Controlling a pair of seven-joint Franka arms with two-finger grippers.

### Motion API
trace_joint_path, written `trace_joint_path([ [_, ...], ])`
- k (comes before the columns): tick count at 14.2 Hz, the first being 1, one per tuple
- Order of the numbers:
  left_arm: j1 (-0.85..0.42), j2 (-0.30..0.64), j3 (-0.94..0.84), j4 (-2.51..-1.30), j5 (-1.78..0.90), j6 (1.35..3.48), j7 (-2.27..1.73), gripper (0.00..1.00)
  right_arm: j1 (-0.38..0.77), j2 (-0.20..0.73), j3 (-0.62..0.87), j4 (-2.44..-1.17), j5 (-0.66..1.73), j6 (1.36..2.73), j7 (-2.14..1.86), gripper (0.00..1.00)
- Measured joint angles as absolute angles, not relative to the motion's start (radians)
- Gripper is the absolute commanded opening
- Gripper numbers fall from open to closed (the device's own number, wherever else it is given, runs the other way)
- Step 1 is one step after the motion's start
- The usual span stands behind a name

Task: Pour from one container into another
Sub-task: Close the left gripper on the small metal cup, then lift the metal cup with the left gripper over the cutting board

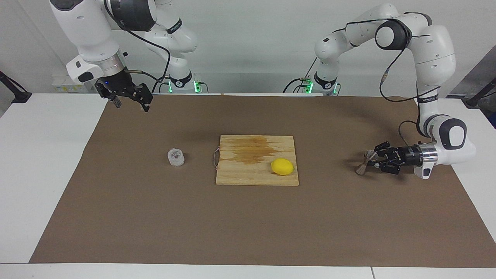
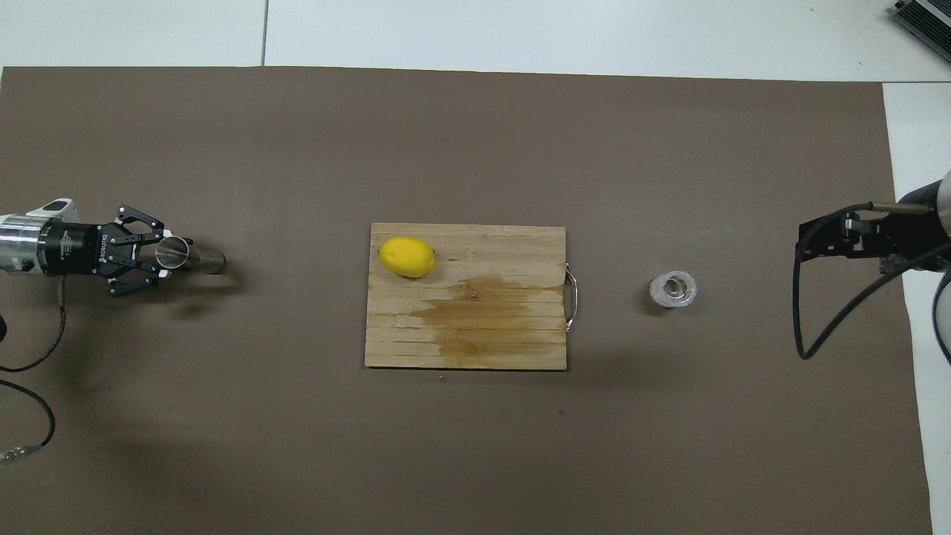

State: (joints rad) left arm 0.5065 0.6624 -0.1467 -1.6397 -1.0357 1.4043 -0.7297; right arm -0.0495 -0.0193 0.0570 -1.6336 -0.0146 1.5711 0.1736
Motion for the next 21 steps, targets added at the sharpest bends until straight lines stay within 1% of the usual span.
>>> trace_joint_path([
  [4, 0.504, 0.644, -0.197, -1.628, -1.086, 1.406, -0.815, 0.02, -0.050, -0.019, 0.057, -1.634, -0.015, 1.571, 0.174, 1.00],
  [6, 0.492, 0.618, -0.212, -1.627, -1.107, 1.407, -0.856, 0.02, -0.049, -0.019, 0.057, -1.634, -0.015, 1.571, 0.174, 1.00],
  [12, 0.370, 0.517, -0.219, -1.641, -1.184, 1.456, -0.963, 0.00, -0.050, -0.019, 0.057, -1.634, -0.015, 1.571, 0.174, 1.00],
  [14, 0.318, 0.479, -0.220, -1.685, -1.237, 1.517, -0.972, 0.00, -0.050, -0.019, 0.057, -1.634, -0.015, 1.571, 0.174, 1.00],
  [18, 0.161, 0.396, -0.222, -1.804, -1.350, 1.694, -0.974, 0.00, -0.050, -0.019, 0.057, -1.634, -0.015, 1.571, 0.174, 1.00],
  [21, 0.071, 0.324, -0.222, -1.903, -1.457, 1.799, -0.973, 0.00, -0.050, -0.019, 0.057, -1.634, -0.015, 1.571, 0.174, 1.00],
])
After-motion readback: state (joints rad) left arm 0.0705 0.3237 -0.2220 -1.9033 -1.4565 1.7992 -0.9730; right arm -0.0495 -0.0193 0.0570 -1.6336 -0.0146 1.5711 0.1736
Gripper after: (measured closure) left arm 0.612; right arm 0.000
